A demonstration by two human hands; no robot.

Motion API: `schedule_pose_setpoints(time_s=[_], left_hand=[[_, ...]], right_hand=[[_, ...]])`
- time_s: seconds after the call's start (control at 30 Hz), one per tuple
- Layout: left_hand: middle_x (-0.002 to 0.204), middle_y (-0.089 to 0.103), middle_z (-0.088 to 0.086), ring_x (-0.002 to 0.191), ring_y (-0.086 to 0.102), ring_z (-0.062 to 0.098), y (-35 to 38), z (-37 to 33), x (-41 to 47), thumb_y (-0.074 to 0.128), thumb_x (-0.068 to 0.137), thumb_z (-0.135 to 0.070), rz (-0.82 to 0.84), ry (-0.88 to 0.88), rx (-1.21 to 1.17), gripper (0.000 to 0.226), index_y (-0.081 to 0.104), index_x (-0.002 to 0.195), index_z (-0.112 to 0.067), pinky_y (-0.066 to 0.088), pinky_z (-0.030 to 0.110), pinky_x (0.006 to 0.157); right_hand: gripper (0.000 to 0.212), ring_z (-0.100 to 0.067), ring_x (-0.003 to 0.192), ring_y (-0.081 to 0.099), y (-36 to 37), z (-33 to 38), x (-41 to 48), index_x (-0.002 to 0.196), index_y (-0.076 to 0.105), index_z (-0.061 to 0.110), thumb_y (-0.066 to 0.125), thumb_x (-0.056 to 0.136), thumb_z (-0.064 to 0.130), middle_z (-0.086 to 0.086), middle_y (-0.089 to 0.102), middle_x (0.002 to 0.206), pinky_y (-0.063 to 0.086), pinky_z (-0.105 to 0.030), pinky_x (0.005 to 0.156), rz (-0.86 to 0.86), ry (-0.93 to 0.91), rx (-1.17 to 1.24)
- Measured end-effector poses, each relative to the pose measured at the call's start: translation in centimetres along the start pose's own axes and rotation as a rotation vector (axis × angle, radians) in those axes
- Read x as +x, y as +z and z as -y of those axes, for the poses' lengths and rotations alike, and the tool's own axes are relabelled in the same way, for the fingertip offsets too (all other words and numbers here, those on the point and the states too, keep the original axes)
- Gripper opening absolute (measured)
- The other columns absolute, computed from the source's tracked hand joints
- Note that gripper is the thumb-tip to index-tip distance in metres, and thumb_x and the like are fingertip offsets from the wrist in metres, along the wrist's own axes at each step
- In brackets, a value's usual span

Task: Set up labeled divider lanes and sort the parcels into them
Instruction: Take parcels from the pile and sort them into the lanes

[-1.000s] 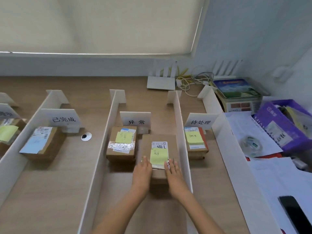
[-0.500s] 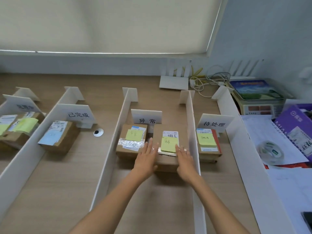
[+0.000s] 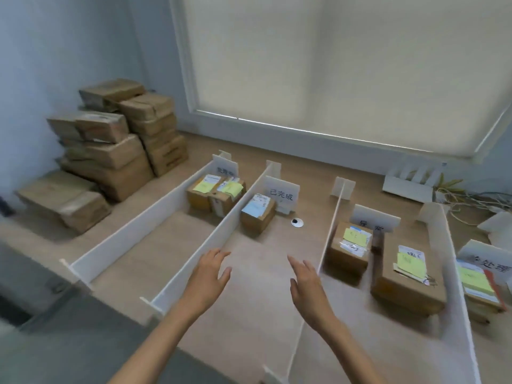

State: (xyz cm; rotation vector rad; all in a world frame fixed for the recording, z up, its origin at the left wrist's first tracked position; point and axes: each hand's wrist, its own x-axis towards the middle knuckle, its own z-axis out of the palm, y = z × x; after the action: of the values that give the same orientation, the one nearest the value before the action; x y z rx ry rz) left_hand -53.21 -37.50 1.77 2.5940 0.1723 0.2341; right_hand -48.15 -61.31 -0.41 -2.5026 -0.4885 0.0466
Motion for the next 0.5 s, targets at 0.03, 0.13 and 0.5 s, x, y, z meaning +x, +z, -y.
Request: schedule_pose_setpoints(time_s=[0.03, 0.13, 0.5], left_hand=[[0.13, 0.052, -0.001, 0.123, 0.046, 0.021, -2.6, 2.9, -1.8, 0.054, 0.093, -0.024, -0.034, -0.049, -0.01, 0.036, 0.053, 0.128, -0.019, 0.034, 0.028, 0.103], [0.124, 0.056, 0.0, 0.116, 0.05, 0.022, -9.9, 10.2, -6.7, 0.053, 0.094, -0.022, -0.141, -0.223, -0.055, 0.03, 0.056, 0.123, -0.018, 0.038, 0.03, 0.098], [0.103, 0.066, 0.002, 0.097, 0.057, 0.013, -22.3, 24.4, -15.6, 0.052, 0.093, -0.009, -0.551, -0.577, -0.395, 0.016, 0.065, 0.103, -0.012, 0.039, 0.023, 0.08]], right_hand=[[0.053, -0.022, 0.144, 0.019, 1.7, 2.8, -0.1, 0.147, 0.029, 0.019, 0.04, 0.097, 0.006, 0.001, 0.036, 0.149, 0.019, -0.03, 0.115, 0.016, -0.03, 0.043], [0.046, -0.02, 0.135, 0.035, 6.4, 10.8, -0.3, 0.14, 0.04, 0.019, 0.043, 0.096, 0.006, -0.002, 0.047, 0.14, 0.027, -0.029, 0.111, 0.073, -0.103, 0.186], [0.031, -0.009, 0.102, 0.062, 15.6, 27.3, 2.4, 0.102, 0.061, 0.026, 0.046, 0.093, 0.0, 0.006, 0.068, 0.102, 0.046, -0.024, 0.086, 0.271, -0.152, 0.401]])
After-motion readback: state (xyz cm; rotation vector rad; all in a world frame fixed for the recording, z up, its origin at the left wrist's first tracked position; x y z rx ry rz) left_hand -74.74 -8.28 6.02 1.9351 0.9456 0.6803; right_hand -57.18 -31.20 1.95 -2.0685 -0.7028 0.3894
